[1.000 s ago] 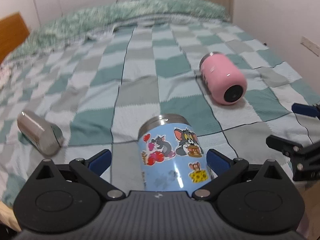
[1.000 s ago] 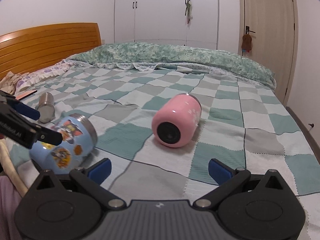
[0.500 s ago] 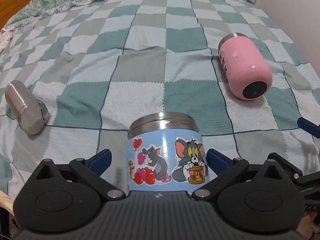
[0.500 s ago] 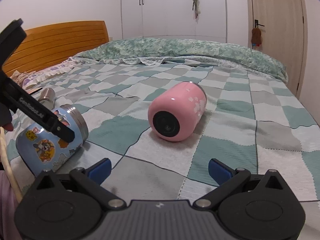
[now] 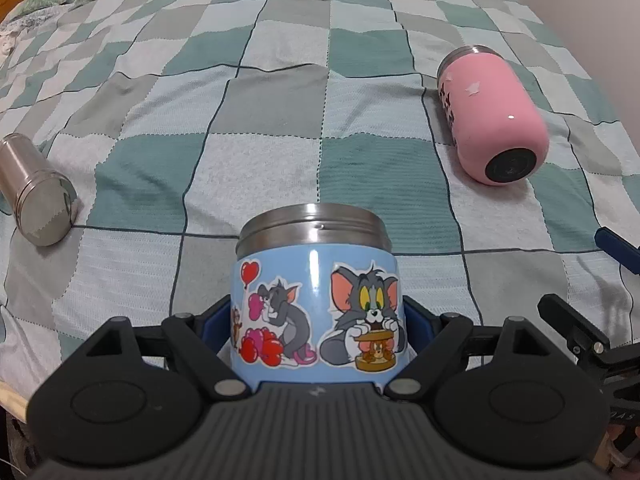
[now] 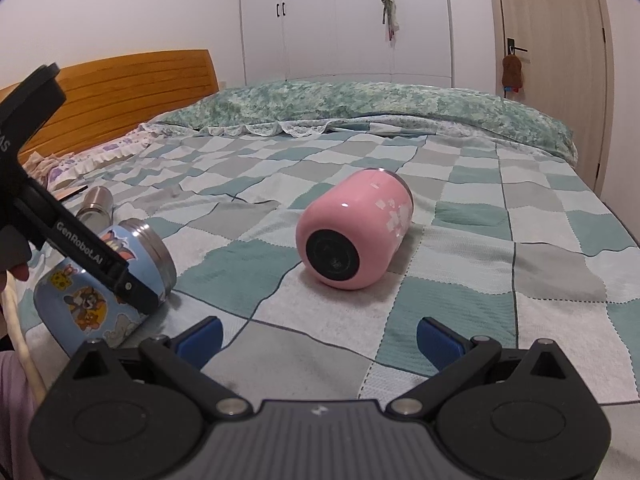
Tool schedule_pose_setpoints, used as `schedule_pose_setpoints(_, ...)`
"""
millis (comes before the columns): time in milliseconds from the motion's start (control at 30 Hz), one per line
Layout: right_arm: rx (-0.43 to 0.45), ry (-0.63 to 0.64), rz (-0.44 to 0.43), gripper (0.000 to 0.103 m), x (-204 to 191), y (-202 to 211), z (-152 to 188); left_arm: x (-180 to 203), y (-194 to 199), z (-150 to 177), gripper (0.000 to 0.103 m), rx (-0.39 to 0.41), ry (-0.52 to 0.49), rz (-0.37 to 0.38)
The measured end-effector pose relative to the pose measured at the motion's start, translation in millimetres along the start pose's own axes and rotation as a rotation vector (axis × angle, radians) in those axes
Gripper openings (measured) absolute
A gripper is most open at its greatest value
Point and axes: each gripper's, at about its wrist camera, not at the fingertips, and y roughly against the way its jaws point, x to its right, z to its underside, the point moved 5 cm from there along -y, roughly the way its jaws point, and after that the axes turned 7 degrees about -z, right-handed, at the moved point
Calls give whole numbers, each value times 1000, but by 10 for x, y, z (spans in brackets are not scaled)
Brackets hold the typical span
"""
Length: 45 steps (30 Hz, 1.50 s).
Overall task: Flip cup upright
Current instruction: 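Lift and rotate the blue cup with the left gripper until its rim faces up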
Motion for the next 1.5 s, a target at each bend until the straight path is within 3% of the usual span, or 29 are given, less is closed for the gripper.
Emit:
schedule_pose_setpoints(667, 34, -34, 13, 103, -228, 236, -30, -112, 260, 105, 85, 106, -14, 54)
schedule_pose_setpoints(1000, 58, -32, 15, 103, -352, 314, -128, -304, 495, 128, 84, 113, -25, 115)
schedule_pose_setpoints(1167, 71, -25, 8, 103, -447, 297, -201, -610, 777, 91, 85, 216, 7, 112)
schedule_pose_setpoints(1300, 92, -32, 6, 103, -536, 282, -235, -894, 913, 45, 85, 345, 56, 64)
schedule_pose_setpoints(1500, 154, -67, 19, 103, -652, 292, -240, -1213, 702, 24, 85, 505, 152, 6)
